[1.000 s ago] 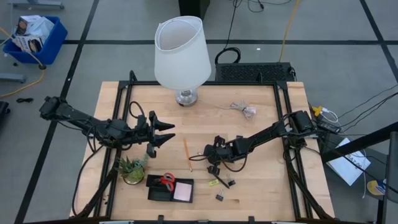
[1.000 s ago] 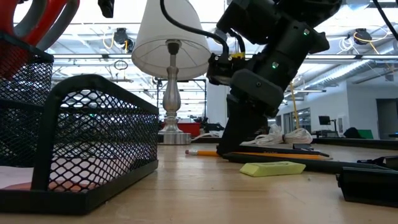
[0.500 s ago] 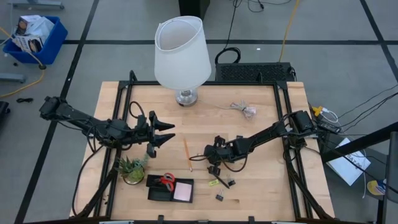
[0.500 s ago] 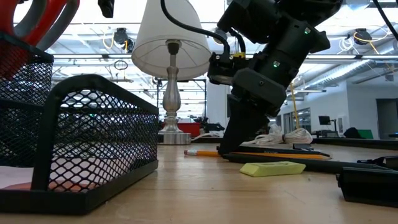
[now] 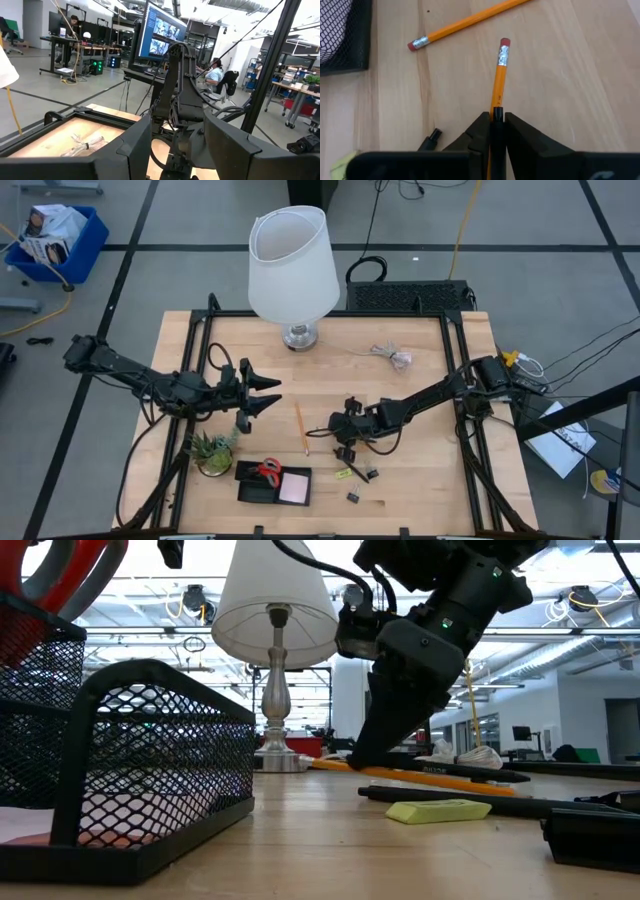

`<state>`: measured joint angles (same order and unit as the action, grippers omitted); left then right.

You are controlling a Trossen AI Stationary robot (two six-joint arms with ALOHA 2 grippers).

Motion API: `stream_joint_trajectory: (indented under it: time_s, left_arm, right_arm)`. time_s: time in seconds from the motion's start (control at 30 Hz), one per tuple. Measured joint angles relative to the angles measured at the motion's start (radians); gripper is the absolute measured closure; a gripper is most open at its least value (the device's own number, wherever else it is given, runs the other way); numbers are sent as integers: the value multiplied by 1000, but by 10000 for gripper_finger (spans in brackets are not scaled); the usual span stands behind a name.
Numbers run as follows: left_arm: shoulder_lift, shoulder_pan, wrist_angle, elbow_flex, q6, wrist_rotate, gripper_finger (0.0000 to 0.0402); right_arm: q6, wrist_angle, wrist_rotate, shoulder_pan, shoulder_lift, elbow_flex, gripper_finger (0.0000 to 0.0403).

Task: Pick and place office supplies into organizer
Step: Put the black pen into the black desk organizer

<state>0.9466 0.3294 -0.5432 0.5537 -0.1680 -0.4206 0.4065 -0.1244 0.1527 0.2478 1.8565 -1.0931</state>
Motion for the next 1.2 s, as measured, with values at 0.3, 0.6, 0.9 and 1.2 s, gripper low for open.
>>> stream_joint_trajectory:
  time_s: [0.3, 0.6, 0.9, 1.2]
  left_arm:
    - [0, 0, 0, 0, 0, 0, 218]
    - [0, 0, 0, 0, 0, 0, 218]
    - [0, 0, 0, 0, 0, 0, 218]
    - [0, -3, 0, 0, -2, 0, 218]
  right_arm:
    - [-9, 1, -1, 0, 0, 0, 354]
    - [-14, 0, -2, 0, 0, -1, 353]
    - [2, 22, -85, -8, 1, 22, 356]
    - [73, 236, -173, -16, 1, 140, 343]
